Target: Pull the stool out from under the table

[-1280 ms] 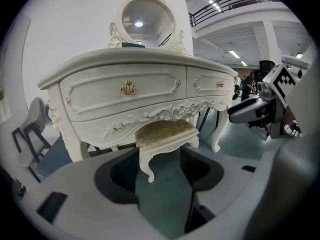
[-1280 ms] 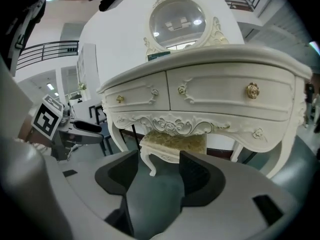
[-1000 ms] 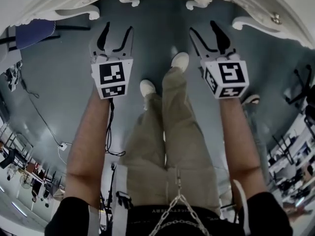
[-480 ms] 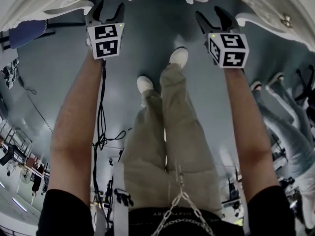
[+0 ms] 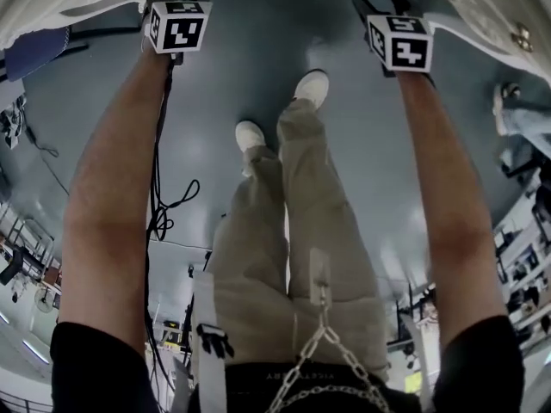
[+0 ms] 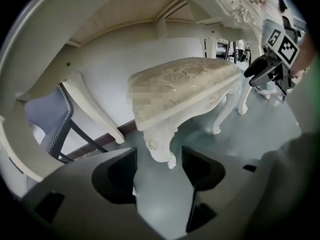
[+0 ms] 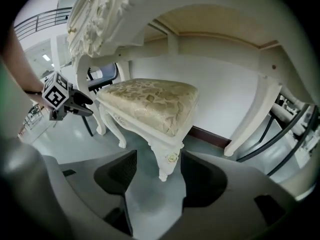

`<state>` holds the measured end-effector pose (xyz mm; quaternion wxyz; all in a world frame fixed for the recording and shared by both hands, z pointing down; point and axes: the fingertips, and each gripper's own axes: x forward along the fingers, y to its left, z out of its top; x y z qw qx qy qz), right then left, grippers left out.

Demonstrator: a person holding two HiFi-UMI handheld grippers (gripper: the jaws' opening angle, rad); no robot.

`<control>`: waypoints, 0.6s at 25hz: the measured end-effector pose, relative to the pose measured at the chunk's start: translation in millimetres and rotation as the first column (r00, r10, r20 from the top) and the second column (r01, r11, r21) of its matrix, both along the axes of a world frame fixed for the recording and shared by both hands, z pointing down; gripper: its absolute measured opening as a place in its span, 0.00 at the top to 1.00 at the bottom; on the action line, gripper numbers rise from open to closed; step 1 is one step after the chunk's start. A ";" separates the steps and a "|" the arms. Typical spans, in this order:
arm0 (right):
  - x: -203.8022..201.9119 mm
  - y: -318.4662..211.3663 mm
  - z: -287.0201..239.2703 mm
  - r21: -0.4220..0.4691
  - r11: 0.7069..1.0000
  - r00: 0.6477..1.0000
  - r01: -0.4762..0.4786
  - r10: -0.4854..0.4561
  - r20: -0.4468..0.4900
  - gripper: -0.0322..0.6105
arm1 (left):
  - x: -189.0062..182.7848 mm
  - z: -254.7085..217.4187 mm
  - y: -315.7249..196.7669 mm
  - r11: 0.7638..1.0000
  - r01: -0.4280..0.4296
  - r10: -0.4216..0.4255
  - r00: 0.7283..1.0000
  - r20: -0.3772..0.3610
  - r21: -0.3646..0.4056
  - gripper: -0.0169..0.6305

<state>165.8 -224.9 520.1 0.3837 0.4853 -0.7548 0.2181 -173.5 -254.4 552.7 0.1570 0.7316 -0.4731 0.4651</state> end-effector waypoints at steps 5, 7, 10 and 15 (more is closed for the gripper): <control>9.6 -22.0 17.0 -0.010 1.000 0.997 -0.009 0.008 -0.080 0.54 | -5.2 -2.3 -25.4 1.000 -0.008 0.006 0.999 0.052 0.020 0.57; 14.9 -28.5 18.0 -0.008 1.000 0.993 0.002 -0.002 -0.116 0.53 | -4.6 -2.1 -31.3 1.000 -0.022 0.021 0.996 0.081 0.011 0.56; 12.9 -38.7 25.7 -0.021 1.000 0.993 0.018 -0.020 -0.117 0.53 | -1.6 -0.9 -40.7 0.998 -0.056 0.055 0.992 0.110 0.003 0.55; -10.9 -53.7 44.8 -0.054 0.995 0.989 0.080 -0.086 -0.122 0.48 | 0.4 -0.6 -50.3 0.990 -0.139 0.139 0.976 0.166 -0.011 0.55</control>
